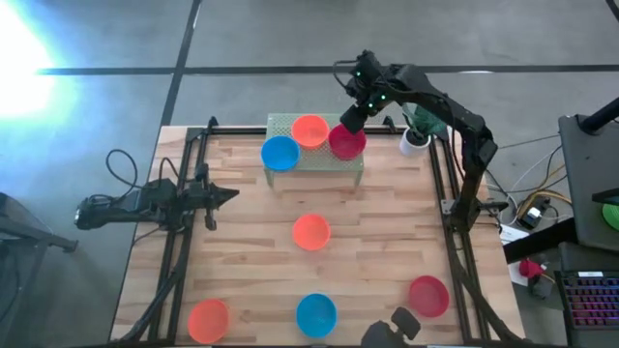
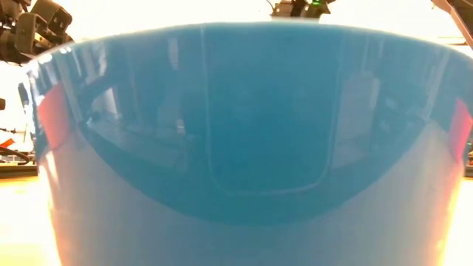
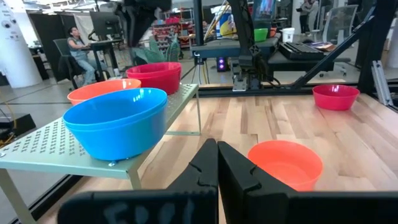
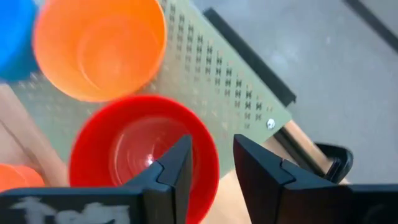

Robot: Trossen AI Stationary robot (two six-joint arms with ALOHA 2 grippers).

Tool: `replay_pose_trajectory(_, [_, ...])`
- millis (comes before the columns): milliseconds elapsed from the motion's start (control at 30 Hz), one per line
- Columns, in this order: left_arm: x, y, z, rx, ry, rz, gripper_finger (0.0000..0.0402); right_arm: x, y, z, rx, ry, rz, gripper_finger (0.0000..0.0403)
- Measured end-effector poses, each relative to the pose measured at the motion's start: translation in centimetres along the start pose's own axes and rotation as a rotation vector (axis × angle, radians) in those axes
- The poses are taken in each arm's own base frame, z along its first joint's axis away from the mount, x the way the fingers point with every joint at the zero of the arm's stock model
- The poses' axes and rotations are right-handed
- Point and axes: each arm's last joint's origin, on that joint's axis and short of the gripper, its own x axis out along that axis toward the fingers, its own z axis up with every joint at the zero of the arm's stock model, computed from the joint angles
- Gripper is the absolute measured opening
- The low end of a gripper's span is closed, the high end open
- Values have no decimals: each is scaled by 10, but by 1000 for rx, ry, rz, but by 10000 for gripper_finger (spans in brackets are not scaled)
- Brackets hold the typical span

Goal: Pick & Place Mini bowls
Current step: Stack the bottom orange bowl on the orange bowl on the shelf

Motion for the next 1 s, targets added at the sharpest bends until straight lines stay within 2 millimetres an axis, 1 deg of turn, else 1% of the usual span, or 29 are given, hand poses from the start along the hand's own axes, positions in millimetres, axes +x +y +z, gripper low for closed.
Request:
replay_pose_trajectory(100, [0,0,0,0,0,-1,0,-12,2,5,-3,-39,4,114])
replay_pose_trajectory(200, [0,0,0,0,0,-1,0,-24,4,5,-13,-44,6,102])
replay_pose_trajectory(333, [0,0,0,-10,0,0,0,-38,14,2,-67,-45,-8,64])
replay_pose_trajectory(433, [0,0,0,-16,1,0,0,-49,26,-4,-126,-67,-51,27])
replay_pose_trajectory(500, [0,0,2,-15,9,0,0,-57,36,-9,-173,-84,-92,13])
replay_pose_trajectory(600, [-3,2,13,-14,13,0,0,-70,50,-16,-217,-117,-121,9])
replay_pose_trajectory(700, [-4,3,22,-26,68,-3,0,-83,64,-26,-253,-165,-92,9])
replay_pose_trajectory(833, [2,3,33,-78,124,-8,0,-98,82,-42,-309,-205,-46,8])
replay_pose_trajectory(933, [10,1,38,-72,186,-13,0,-105,97,-52,-351,-252,-7,8])
replay_pose_trajectory(1000, [14,1,45,-59,229,-18,0,-108,106,-58,-373,-293,23,8])
